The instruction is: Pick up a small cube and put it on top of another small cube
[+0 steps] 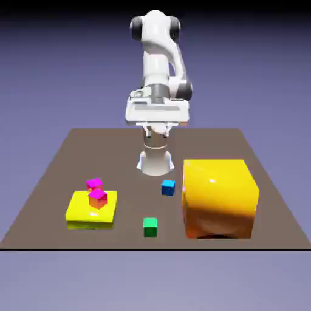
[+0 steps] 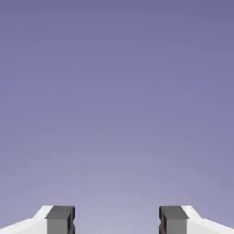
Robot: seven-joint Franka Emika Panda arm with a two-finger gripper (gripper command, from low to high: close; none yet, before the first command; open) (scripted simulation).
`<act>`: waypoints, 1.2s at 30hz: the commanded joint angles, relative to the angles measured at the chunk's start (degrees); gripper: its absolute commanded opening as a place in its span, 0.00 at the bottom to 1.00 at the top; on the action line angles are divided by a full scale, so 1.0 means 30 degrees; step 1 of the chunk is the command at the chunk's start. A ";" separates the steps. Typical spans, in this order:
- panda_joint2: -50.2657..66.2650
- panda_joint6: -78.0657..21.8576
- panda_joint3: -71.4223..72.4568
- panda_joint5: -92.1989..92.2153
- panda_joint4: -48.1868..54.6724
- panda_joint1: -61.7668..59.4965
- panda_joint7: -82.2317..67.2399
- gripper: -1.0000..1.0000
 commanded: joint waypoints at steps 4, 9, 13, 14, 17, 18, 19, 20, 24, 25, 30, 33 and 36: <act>0.2770 -0.1303 0.0801 -0.0460 0.1180 -0.1031 0.0342 0.50; 0.6230 -0.2932 0.1802 -0.1035 0.2655 -0.2320 0.0770 0.50; 0.8999 -0.4234 0.2603 -0.1494 0.3835 -0.3351 0.1112 0.50; 0.9691 -0.4560 0.2804 -0.1609 0.4130 -0.3609 0.1197 0.50; 1.1768 -0.5537 0.3404 -0.1954 0.5015 -0.4383 0.1453 0.50; 1.2460 -0.5863 0.3605 -0.2069 0.5310 -0.4640 0.1539 0.50; 1.3152 -0.6188 0.3805 -0.2184 0.5605 -0.4898 0.1624 0.50; 1.3844 -0.6514 0.4005 -0.2299 0.5900 -0.5156 0.1710 0.50; 1.5735 -0.6503 0.4040 -0.2801 0.6523 -0.5360 0.2082 0.50; 1.6427 -0.5927 0.3728 -0.3104 0.6635 -0.5117 0.2306 0.50; 1.8698 -0.4033 0.2702 -0.4099 0.7001 -0.4319 0.3042 0.00; 1.7316 -0.5186 0.3326 -0.3493 0.6778 -0.4805 0.2594 0.00; 1.5241 -0.6915 0.4263 -0.2584 0.6443 -0.5534 0.1922 0.00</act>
